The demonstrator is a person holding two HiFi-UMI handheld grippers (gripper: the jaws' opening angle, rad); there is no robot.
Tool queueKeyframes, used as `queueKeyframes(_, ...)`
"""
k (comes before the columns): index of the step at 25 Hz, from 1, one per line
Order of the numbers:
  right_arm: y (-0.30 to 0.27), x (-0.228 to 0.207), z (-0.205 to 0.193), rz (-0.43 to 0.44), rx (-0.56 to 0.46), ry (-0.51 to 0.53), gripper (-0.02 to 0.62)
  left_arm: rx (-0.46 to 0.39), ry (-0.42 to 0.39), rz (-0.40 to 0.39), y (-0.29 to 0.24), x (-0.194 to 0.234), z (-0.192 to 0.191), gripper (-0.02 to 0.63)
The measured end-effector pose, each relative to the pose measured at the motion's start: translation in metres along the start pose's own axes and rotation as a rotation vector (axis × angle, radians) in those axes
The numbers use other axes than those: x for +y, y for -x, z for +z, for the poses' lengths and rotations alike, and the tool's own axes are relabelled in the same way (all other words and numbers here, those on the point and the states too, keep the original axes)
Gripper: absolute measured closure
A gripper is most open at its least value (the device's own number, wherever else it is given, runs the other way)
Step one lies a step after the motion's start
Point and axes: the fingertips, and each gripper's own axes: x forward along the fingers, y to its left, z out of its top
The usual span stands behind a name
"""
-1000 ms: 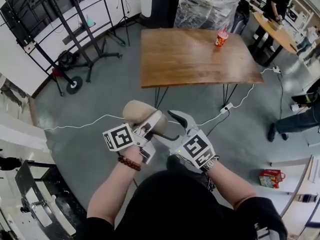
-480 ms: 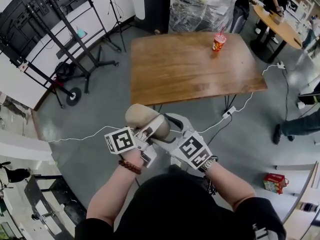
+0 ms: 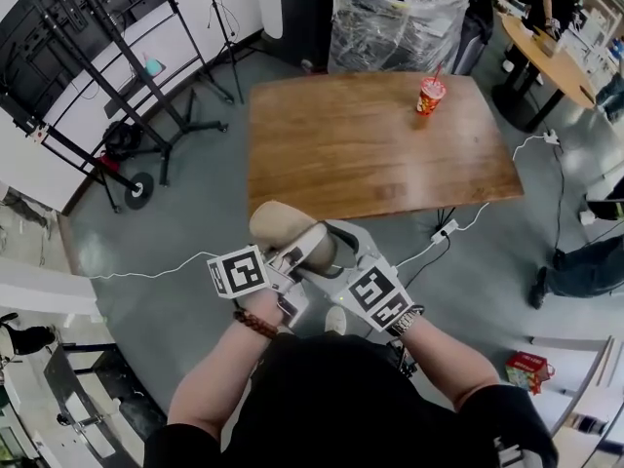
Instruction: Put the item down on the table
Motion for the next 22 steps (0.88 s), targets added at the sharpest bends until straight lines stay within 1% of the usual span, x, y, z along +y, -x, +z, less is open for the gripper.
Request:
queueKeyframes(7,-0.019,-0.022,0.006,-0.023,0.008,0.015,0.249,0.009,0.006,-0.014,-0.011,0.01,0.024,0.268)
queueKeyframes(16,-0.056,-0.058,0.028,-0.064,-0.001,-0.001,0.264,0.026,0.044,-0.067,-0.028,0.024,0.076,0.256)
queueKeyframes(19,-0.072,-0.069,0.037,-0.082,-0.01,-0.015,0.265,0.042,0.032,-0.079,-0.032,0.031,0.095,0.255)
queueKeyframes(22,-0.087,-0.078,0.045,-0.104,-0.021,-0.021,0.267,0.055,0.016,-0.087,-0.031,0.038,0.113,0.238)
